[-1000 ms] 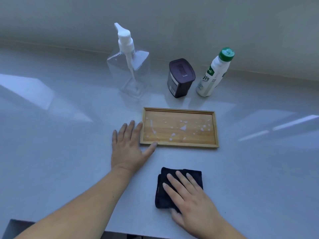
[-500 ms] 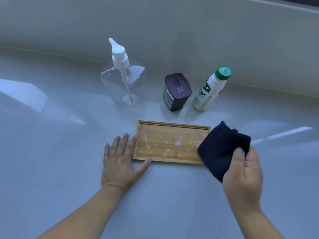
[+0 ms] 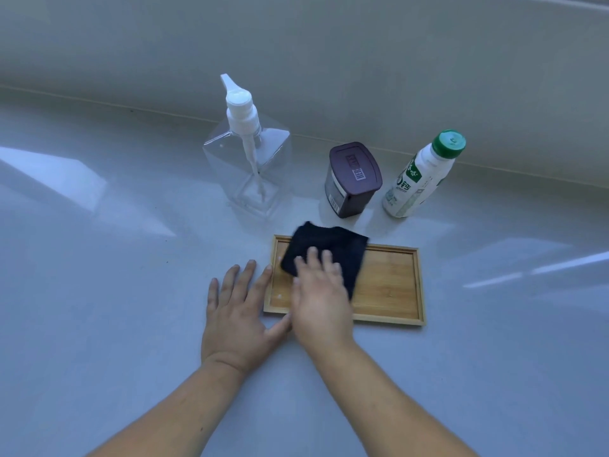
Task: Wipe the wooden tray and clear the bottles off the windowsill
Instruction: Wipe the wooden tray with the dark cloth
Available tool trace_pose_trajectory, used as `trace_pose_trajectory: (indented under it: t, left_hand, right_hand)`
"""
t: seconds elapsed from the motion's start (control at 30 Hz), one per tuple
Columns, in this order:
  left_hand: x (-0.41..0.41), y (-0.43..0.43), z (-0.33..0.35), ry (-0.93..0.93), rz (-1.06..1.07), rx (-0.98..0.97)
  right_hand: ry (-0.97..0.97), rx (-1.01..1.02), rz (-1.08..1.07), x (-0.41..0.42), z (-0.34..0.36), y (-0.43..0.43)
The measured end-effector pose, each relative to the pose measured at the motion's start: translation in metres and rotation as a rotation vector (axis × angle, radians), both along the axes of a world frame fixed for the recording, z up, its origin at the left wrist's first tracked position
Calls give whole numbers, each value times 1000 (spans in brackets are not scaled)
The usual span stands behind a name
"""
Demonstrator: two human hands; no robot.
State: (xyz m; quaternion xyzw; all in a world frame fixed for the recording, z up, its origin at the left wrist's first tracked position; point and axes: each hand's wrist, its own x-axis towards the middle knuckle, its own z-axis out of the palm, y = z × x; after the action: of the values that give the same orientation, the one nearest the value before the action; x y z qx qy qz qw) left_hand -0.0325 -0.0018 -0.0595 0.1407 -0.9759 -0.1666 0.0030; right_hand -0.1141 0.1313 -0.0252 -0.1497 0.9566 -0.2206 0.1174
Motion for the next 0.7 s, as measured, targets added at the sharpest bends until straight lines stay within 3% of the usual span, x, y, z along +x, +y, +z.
trace_pose_trajectory:
  t: [0.1,0.27,0.4,0.53,0.7]
  left_hand:
    - [1,0,-3,21,1,-11]
    - [0,2,-3,33,32,17]
    - [0,2,0,31,44,42]
    - [-1,2,3,16,36,41]
    - [-1,1,3,13,20,29]
  right_hand:
    - [-5,-7,167,8,1,-20]
    - [-22,7,293,-9,10,48]
    - [-12,53,59,-10,12,114]
    - [10,-22,-216,1,13,102]
    - [6,-61,-22,-5,14,22]
